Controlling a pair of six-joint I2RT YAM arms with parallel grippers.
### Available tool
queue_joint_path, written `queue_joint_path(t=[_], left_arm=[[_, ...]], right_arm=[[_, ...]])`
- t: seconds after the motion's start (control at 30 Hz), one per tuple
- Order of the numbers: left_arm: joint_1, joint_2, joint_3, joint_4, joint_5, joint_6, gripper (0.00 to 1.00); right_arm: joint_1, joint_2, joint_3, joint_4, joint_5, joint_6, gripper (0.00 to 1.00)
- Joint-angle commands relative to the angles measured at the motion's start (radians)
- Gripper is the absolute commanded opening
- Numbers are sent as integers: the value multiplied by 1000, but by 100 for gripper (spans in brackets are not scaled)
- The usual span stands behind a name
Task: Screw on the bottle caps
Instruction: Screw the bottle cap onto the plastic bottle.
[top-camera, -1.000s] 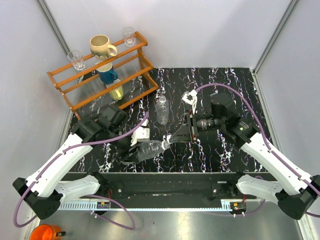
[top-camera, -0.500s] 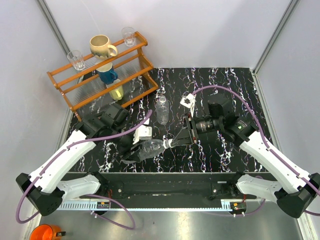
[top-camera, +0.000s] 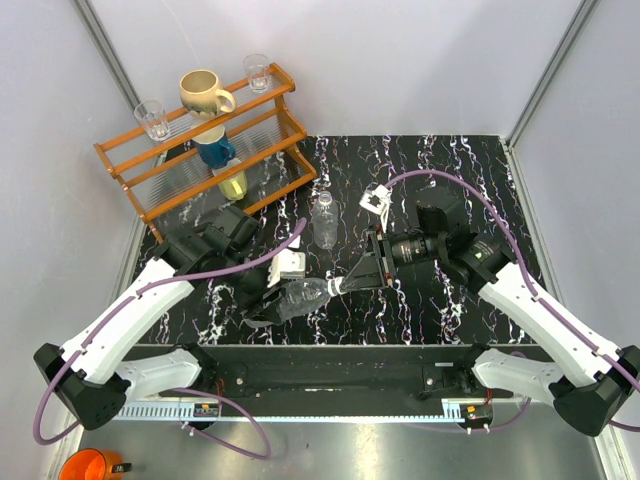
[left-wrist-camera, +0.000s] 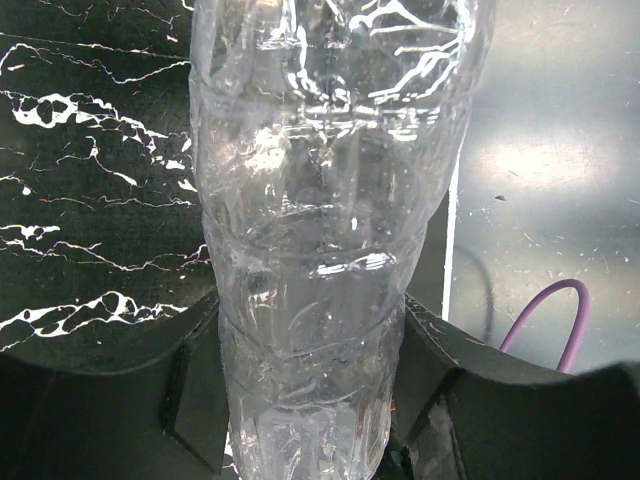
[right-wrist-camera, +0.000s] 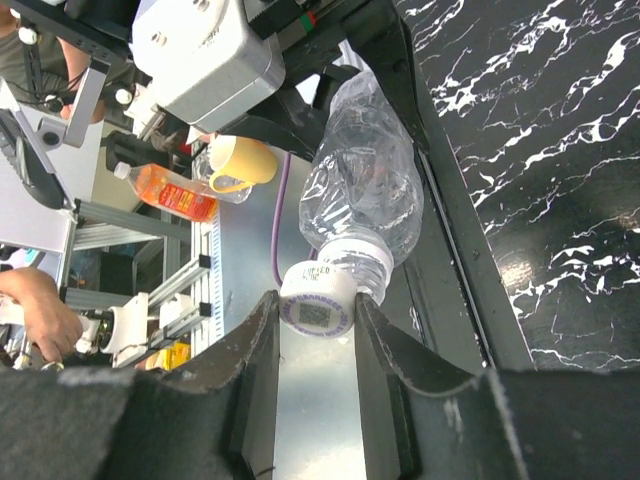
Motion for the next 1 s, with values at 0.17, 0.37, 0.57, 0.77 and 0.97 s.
queue_joint_path(t=[0.17,0.37,0.57,0.77,0.97], left_arm=[[5,3,48,27,30,2,0],[5,-5,38,27,27,2,0],[5,-12,37,27,26,-3,0],[5,-6,39,27,30,-4,0],[5,-11,36,28,29,-4,0]], right_arm=[[-6,-7,-55,133,-42,57,3],[-6,-16,-49,40,-5,0,2],[-5,-15,-17,-28,18,-44,2],[-5,-3,-9,10,12,-23,2],[-5,-12,-14,57,30,-1,0]])
